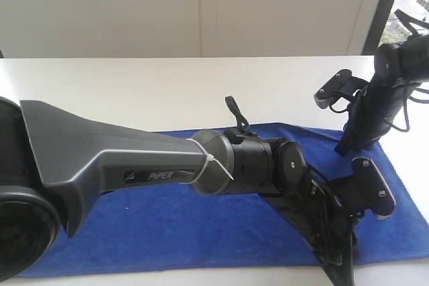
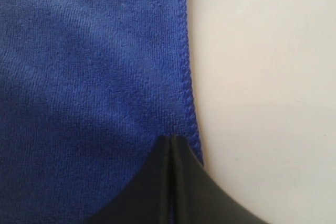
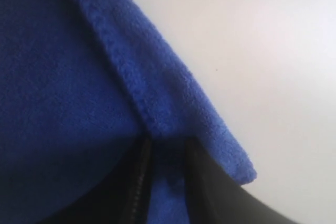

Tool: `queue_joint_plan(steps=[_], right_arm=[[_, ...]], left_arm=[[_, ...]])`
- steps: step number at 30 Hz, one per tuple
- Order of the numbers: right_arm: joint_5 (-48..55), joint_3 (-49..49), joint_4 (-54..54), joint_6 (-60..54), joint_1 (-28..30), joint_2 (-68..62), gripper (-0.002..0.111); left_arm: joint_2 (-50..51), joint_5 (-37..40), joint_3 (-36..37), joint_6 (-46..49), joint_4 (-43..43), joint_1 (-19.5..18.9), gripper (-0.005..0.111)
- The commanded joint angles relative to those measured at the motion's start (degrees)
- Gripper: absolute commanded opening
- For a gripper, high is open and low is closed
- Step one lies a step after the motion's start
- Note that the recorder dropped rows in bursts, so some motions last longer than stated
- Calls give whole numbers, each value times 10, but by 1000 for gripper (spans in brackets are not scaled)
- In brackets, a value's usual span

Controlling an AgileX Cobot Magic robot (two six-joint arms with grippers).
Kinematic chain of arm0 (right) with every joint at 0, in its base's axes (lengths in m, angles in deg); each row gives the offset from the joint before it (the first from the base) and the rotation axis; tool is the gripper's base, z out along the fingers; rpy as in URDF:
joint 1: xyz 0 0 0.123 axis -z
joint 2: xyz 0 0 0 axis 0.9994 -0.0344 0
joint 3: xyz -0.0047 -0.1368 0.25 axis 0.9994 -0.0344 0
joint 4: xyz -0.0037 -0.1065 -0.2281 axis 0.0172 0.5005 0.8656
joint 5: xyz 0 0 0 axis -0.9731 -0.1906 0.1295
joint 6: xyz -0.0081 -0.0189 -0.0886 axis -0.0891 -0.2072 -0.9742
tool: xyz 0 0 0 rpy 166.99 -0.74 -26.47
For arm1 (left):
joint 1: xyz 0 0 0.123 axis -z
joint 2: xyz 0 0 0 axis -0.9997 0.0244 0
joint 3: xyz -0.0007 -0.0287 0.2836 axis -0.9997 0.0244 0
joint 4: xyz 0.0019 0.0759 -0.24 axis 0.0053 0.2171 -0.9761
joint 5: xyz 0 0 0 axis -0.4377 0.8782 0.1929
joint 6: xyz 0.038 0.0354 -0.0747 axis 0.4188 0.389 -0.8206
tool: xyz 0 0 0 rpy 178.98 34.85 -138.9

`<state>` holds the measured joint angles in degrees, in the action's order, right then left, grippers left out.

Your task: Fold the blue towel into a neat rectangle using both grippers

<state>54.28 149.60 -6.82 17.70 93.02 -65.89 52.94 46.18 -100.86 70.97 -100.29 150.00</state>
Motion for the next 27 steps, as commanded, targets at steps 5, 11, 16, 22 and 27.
queue_joint_plan(steps=[5,11,16,22,27], right_arm=[[-27,-3,9,8,1,-1,21],[-26,-3,9,8,1,-1,20],[-26,-3,9,8,1,-1,6],[-30,0,30,12,1,6,0],[-63,0,-35,-10,-5,23,4]], left_arm=[[20,33,9,-3,4,5,0],[20,32,9,-3,4,5,0],[20,32,9,-3,4,5,0],[20,32,9,-3,4,5,0],[20,33,9,-3,4,5,0]])
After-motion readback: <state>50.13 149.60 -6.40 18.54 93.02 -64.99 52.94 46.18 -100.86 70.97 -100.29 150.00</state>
